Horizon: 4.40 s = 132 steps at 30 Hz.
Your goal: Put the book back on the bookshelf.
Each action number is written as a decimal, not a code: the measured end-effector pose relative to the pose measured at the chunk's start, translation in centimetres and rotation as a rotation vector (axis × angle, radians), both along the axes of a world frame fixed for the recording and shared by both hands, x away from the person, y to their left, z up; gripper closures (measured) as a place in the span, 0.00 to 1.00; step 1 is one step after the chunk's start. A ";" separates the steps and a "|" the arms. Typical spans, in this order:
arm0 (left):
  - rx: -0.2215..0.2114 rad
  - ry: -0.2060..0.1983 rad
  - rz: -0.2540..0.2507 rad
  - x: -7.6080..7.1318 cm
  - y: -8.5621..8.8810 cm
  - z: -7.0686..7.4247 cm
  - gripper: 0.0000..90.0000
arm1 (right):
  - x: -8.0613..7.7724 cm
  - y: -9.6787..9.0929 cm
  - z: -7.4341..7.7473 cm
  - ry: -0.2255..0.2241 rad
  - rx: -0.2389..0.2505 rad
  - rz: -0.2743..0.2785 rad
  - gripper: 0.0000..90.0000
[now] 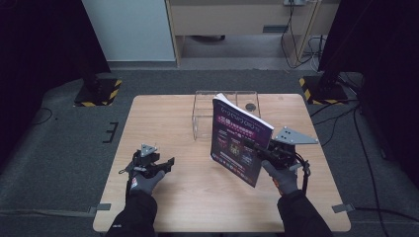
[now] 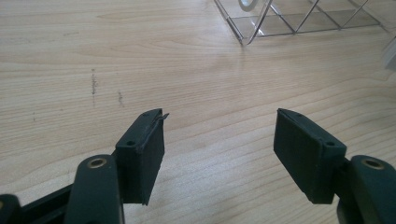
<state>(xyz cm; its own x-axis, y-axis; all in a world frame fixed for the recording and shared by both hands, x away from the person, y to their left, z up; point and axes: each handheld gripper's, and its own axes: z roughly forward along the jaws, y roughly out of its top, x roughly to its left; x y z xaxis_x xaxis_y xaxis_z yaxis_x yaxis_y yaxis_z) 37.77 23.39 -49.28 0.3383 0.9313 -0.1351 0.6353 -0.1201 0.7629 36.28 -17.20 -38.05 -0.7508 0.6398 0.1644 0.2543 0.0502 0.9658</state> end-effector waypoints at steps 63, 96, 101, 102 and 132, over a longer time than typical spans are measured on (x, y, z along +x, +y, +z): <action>0.164 0.052 -0.017 0.9 -0.5 -4.4 0.01 | 4.7 -2.7 7.0 -0.069 0.113 -0.295 0.92; 0.165 0.053 -0.020 0.9 -0.5 -4.4 0.01 | 8.6 -3.9 7.3 -0.084 0.163 -0.453 0.92; 0.165 0.053 -0.020 0.9 -0.5 -4.4 0.01 | 9.4 -4.1 6.9 -0.073 0.166 -0.480 0.92; 0.165 0.053 -0.020 0.9 -0.5 -4.4 0.01 | 9.5 -4.0 6.8 -0.070 0.163 -0.485 0.92; 0.165 0.052 -0.023 0.9 -0.5 -4.4 0.01 | 10.7 -2.7 4.4 -0.066 0.103 -0.577 0.92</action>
